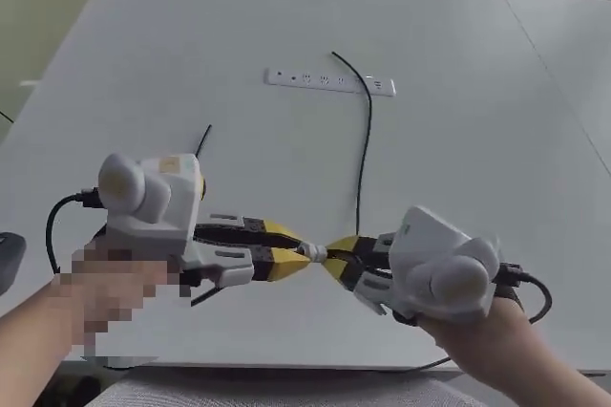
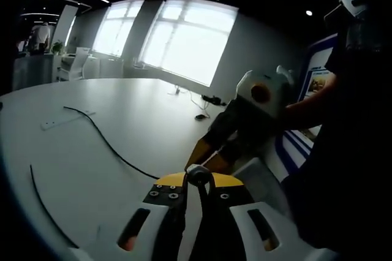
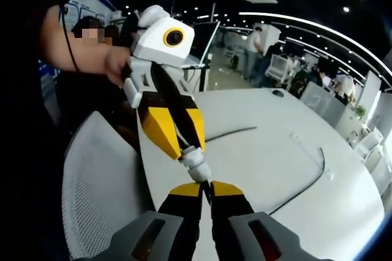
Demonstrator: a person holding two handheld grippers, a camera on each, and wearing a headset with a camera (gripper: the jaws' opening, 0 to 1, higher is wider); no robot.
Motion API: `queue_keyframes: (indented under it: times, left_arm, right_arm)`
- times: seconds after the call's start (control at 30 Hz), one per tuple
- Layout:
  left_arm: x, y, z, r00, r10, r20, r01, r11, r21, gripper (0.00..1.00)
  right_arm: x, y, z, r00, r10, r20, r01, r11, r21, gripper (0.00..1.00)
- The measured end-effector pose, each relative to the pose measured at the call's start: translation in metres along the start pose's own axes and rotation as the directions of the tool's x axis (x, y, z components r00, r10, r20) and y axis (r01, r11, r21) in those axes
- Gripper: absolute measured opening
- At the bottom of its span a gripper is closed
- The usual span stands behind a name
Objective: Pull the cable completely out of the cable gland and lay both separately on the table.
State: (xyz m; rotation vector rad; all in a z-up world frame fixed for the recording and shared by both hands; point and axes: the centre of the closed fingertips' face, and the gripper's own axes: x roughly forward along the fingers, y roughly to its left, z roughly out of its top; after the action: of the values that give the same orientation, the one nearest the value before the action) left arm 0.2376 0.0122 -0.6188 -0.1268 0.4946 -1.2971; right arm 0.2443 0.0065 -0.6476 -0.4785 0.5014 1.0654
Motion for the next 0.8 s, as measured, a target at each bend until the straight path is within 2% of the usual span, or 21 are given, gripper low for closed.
queue_keyframes:
  times: [0.17,0.33,0.5,0.53,0.6,0.8]
  left_arm:
    - [0.0001,0.0018,0.0014,0.9999,0.013,0.005,-0.013,1.0,0.014,0.15]
    - [0.0031,0.0041,-0.0004,0.9994,0.033,-0.01,-0.032,0.999,0.03,0.16]
    - [0.0032,0.0026,0.0011,0.9994,0.034,-0.003,-0.034,0.999,0.039,0.16]
    - [0.0029,0.002,0.0015,0.9994,0.035,-0.001,-0.035,0.999,0.037,0.16]
    - [0.0024,0.0022,0.0018,0.9992,0.04,0.001,-0.04,0.999,-0.009,0.16]
    - [0.0015,-0.0001,0.0024,0.9995,0.031,0.01,-0.031,0.999,-0.023,0.15]
  right_arm:
    - [-0.0013,-0.002,0.0006,0.9999,-0.009,-0.006,0.009,1.0,0.024,0.0]
    - [-0.003,-0.0011,0.0029,0.9999,-0.004,-0.016,0.005,0.998,0.056,0.0]
    - [-0.0041,0.0007,0.0025,0.9997,-0.009,-0.022,0.01,0.999,0.051,0.0]
    - [-0.0043,0.0011,0.0023,0.9998,-0.009,-0.02,0.01,0.999,0.05,0.0]
    - [-0.0051,0.0018,0.0019,0.9997,-0.015,-0.021,0.016,0.999,0.033,0.0]
    - [-0.0065,0.0024,0.0017,0.9997,-0.021,-0.012,0.021,1.0,0.005,0.0]
